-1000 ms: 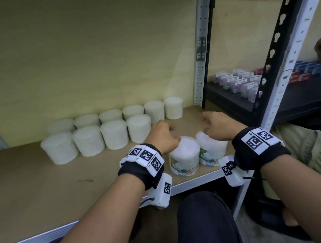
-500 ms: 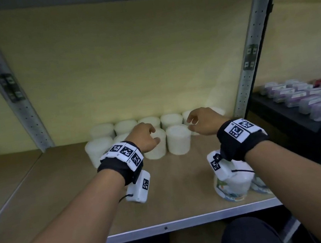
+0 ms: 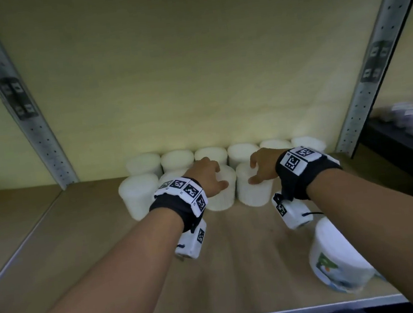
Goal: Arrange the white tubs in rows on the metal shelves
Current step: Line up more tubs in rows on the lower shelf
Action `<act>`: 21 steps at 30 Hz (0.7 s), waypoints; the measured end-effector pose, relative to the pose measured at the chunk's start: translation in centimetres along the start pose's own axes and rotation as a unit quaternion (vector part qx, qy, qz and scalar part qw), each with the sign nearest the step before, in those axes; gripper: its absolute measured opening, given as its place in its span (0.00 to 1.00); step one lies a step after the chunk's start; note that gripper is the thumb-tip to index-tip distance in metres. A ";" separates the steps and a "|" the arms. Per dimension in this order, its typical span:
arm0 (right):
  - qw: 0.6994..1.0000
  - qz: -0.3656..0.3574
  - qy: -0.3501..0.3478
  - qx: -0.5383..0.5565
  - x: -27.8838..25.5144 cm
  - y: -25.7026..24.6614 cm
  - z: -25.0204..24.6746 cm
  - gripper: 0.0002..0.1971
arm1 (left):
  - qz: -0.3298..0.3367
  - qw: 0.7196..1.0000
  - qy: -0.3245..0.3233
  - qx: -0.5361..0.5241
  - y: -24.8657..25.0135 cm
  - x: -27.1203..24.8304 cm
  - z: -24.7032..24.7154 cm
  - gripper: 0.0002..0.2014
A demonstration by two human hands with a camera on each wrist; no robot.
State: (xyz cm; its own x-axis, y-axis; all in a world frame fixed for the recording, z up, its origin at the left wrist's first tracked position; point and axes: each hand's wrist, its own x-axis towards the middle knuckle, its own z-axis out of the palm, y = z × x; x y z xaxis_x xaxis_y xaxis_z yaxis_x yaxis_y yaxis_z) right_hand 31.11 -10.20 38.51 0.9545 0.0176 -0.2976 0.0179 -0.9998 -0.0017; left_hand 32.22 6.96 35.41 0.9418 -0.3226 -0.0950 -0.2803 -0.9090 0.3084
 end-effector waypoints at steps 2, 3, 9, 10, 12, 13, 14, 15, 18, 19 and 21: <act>1.000 0.001 -0.001 -0.007 0.4 0.0 0.0 0.32 | 0.001 1.000 0.002 0.012 -0.2 0.5 0.4 0.27; 1.000 0.002 0.001 -0.011 0.5 0.0 0.1 0.32 | 0.003 1.000 0.005 0.013 -0.3 0.6 0.5 0.27; 1.000 0.008 0.003 -0.028 0.9 0.0 0.4 0.34 | 0.015 1.000 0.000 0.023 0.0 1.1 0.2 0.28; 1.000 0.008 0.004 -0.028 0.9 -0.1 0.4 0.34 | 0.017 1.000 0.002 0.024 0.0 1.1 0.1 0.27; 1.000 0.008 0.008 -0.025 0.8 -0.1 0.4 0.33 | 0.020 1.000 0.006 0.022 0.0 1.1 0.2 0.27; 1.000 0.008 0.010 -0.024 0.8 -0.2 0.4 0.33 | 0.020 1.000 0.007 0.022 0.0 1.0 0.1 0.26; 1.000 0.006 0.012 -0.023 0.7 -0.2 0.4 0.32 | 0.021 1.000 0.007 0.022 0.1 1.0 0.2 0.27; 1.000 0.005 0.011 -0.023 0.7 -0.2 0.4 0.32 | 0.022 0.999 0.007 0.023 0.1 0.9 0.2 0.27; 1.000 -0.006 0.002 -0.020 0.4 -0.1 0.2 0.29 | 0.023 0.999 0.008 0.025 0.1 0.9 0.2 0.27; 1.000 -0.012 -0.002 -0.018 0.3 0.0 0.1 0.29 | 0.024 0.999 0.009 0.025 0.1 0.9 0.2 0.27; 1.000 -0.023 -0.013 -0.008 0.2 0.3 -0.1 0.28 | 0.023 0.999 0.011 0.023 0.0 0.9 0.3 0.26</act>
State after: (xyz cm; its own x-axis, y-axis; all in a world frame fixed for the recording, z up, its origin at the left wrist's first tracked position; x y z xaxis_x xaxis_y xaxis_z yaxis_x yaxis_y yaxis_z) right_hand 31.31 -10.46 38.61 0.9448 0.0636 -0.3214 0.0669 -0.9978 -0.0008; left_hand 33.03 6.60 35.04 0.9315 -0.3588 -0.0597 -0.3314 -0.9049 0.2672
